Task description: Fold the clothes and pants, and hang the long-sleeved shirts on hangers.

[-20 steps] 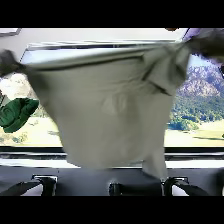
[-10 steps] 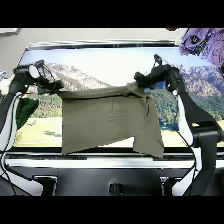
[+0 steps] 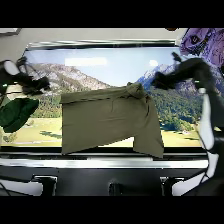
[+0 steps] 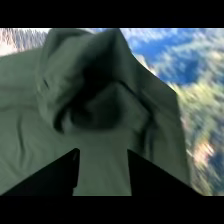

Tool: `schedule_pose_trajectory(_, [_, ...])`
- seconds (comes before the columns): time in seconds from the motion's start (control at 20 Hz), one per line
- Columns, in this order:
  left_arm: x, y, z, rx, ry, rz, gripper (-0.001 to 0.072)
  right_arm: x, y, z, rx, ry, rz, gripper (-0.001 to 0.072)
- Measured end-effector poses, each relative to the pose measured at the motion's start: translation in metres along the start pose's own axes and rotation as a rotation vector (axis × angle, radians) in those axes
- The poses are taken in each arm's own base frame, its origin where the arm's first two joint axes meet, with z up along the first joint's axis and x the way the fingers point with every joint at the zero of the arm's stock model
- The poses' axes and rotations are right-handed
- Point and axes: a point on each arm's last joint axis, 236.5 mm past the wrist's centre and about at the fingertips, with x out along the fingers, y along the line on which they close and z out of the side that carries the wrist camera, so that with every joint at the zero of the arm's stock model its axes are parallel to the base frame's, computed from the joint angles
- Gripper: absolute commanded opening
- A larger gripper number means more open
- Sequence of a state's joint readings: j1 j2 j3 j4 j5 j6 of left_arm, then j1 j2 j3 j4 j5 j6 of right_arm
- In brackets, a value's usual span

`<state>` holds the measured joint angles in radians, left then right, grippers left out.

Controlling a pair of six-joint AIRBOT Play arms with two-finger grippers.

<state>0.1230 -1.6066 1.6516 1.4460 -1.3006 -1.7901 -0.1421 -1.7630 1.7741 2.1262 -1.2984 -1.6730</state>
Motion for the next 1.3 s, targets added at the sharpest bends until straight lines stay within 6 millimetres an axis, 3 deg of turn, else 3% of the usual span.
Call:
schedule_pose_trajectory(0.1, [-0.02, 0.025, -0.028, -0.036, 0.023, 0.015, 0.0461, -0.025, -0.03, -0.03, 0.047, 0.04, -0.008, 0.0457])
schedule_pose_trajectory(0.2, [-0.032, 0.044, -0.067, -0.082, 0.052, 0.009, 0.0459, -0.035, -0.058, -0.073, 0.109, 0.093, -0.008, 0.0457])
schedule_pose_trajectory(0.4, [-0.041, 0.062, -0.138, -0.14, 0.083, -0.009, 0.0459, -0.015, -0.086, -0.151, 0.201, 0.195, 0.007, 0.0457])
schedule_pose_trajectory(0.55, [-0.04, 0.067, -0.168, -0.155, 0.098, -0.011, 0.0459, 0.005, -0.09, -0.182, 0.21, 0.239, 0.015, 0.0456])
schedule_pose_trajectory(0.7, [-0.039, 0.068, -0.179, -0.16, 0.102, -0.016, 0.0459, 0.025, -0.088, -0.198, 0.197, 0.277, 0.021, 0.0427])
schedule_pose_trajectory(0.85, [-0.038, 0.065, -0.188, -0.172, 0.126, -0.03, 0.0545, 0.044, -0.081, -0.203, 0.174, 0.294, 0.028, 0.0039])
schedule_pose_trajectory(1.05, [-0.026, 0.055, -0.22, -0.166, 0.232, -0.113, 0.0546, 0.055, -0.072, -0.205, 0.15, 0.298, 0.038, 0.0028])
schedule_pose_trajectory(1.3, [0.004, 0.046, -0.281, -0.193, 0.392, -0.206, 0.0546, 0.051, -0.065, -0.204, 0.128, 0.294, 0.042, 0.0028])
